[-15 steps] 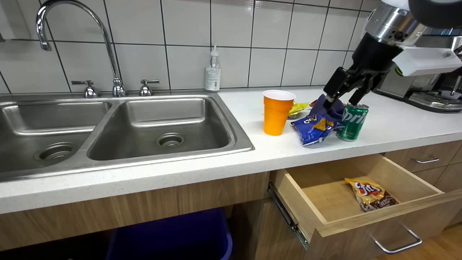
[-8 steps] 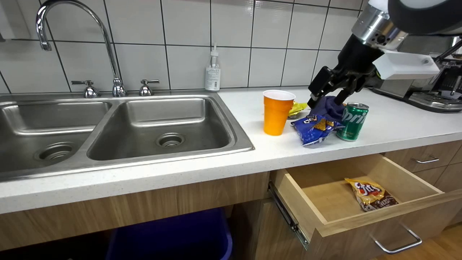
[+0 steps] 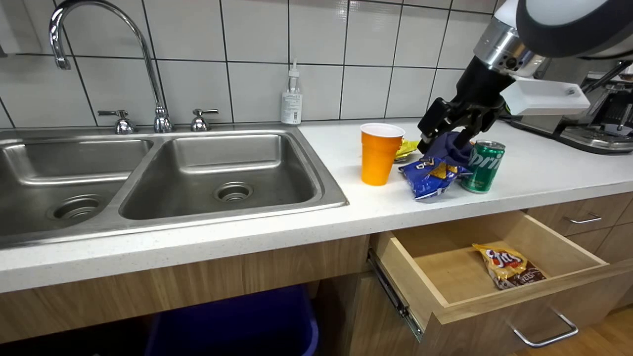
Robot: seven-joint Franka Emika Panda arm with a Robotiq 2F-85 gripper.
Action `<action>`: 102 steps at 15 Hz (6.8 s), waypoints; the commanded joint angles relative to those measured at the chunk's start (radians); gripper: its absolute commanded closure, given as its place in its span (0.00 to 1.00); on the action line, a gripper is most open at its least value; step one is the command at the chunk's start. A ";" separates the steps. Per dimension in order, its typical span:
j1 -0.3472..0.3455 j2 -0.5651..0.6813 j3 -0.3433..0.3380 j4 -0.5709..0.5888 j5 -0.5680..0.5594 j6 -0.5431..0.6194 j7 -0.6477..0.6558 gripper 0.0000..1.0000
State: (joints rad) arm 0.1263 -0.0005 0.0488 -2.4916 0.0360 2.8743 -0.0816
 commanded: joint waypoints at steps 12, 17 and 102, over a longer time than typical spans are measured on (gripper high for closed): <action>-0.033 0.102 0.019 0.071 0.037 -0.006 -0.002 0.00; -0.035 0.115 0.016 0.082 0.028 -0.010 0.002 0.00; 0.088 -0.236 -0.071 -0.288 0.129 -0.188 -0.207 1.00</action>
State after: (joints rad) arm 0.2336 -0.2575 -0.0258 -2.7807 0.1688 2.6951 -0.2692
